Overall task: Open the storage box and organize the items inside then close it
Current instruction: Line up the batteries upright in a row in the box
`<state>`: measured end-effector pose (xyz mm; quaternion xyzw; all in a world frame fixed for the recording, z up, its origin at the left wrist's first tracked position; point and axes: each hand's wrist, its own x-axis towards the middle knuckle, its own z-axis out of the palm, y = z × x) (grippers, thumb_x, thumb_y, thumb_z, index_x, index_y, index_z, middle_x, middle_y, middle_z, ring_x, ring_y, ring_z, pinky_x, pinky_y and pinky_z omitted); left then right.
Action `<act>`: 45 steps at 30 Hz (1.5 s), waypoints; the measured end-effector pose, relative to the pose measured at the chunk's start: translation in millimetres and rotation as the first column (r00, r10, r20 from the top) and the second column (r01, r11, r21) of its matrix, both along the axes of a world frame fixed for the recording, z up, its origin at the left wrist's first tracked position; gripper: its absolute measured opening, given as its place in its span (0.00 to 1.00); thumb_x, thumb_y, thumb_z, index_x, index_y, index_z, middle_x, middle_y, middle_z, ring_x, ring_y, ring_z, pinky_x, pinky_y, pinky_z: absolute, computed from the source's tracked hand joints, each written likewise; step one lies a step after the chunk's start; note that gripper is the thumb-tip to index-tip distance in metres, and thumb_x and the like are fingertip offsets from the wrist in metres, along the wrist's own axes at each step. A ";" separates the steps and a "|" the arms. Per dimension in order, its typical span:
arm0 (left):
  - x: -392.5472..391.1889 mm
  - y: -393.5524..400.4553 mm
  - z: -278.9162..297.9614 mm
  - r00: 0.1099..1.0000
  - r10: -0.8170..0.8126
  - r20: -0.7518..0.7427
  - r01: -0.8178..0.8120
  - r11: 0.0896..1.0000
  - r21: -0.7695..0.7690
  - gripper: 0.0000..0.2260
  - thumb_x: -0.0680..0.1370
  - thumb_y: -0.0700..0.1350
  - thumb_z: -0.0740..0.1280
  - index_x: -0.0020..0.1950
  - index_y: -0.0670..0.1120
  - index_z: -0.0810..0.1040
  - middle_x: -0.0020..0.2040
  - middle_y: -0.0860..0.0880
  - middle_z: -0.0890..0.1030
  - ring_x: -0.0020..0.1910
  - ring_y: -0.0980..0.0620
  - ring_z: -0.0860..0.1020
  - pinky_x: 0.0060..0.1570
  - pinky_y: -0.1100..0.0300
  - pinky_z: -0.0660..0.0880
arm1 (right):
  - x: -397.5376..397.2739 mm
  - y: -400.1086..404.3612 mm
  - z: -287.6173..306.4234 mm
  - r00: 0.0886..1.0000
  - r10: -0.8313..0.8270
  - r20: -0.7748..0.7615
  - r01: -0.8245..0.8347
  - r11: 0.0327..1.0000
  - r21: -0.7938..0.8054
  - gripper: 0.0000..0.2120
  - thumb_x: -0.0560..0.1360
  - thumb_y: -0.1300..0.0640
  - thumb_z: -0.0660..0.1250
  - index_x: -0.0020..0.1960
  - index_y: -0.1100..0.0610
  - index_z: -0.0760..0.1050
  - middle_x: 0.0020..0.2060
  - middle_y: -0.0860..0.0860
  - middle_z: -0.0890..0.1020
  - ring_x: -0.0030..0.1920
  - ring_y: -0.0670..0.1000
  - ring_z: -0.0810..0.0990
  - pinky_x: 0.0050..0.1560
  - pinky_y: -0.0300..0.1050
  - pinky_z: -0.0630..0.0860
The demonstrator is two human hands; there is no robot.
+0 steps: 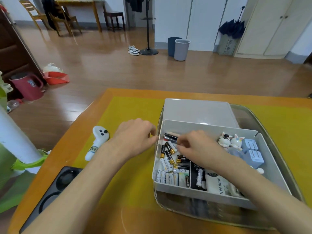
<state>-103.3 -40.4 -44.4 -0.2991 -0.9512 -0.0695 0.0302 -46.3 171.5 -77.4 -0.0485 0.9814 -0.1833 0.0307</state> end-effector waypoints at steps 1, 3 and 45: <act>0.3 -5.9 0.0 1.000 0.010 0.000 -0.010 1.000 -0.015 0.13 0.80 0.59 0.61 0.55 0.55 0.81 0.50 0.55 0.83 0.46 0.50 0.79 0.34 0.58 0.67 | -11.0 -8.8 -3.7 0.999 -0.008 0.041 0.006 0.998 0.062 0.08 0.78 0.54 0.65 0.46 0.55 0.82 0.39 0.51 0.84 0.41 0.52 0.81 0.45 0.51 0.80; -0.2 -16.9 0.3 1.000 0.022 -0.009 -0.023 0.999 -0.034 0.14 0.80 0.60 0.61 0.56 0.55 0.81 0.52 0.55 0.83 0.49 0.48 0.80 0.37 0.57 0.69 | -29.2 -23.4 -12.0 0.994 -0.027 0.103 0.007 0.983 0.186 0.08 0.77 0.53 0.67 0.43 0.57 0.77 0.38 0.54 0.81 0.40 0.55 0.79 0.40 0.49 0.78; -4.6 71.9 -42.2 0.961 -0.276 -0.029 0.257 0.926 -0.278 0.06 0.79 0.48 0.65 0.48 0.50 0.81 0.46 0.50 0.80 0.45 0.50 0.75 0.47 0.56 0.70 | 51.2 48.0 22.4 0.991 -0.133 0.015 0.134 0.985 -0.105 0.05 0.80 0.46 0.66 0.53 0.44 0.79 0.36 0.47 0.82 0.33 0.43 0.77 0.38 0.48 0.77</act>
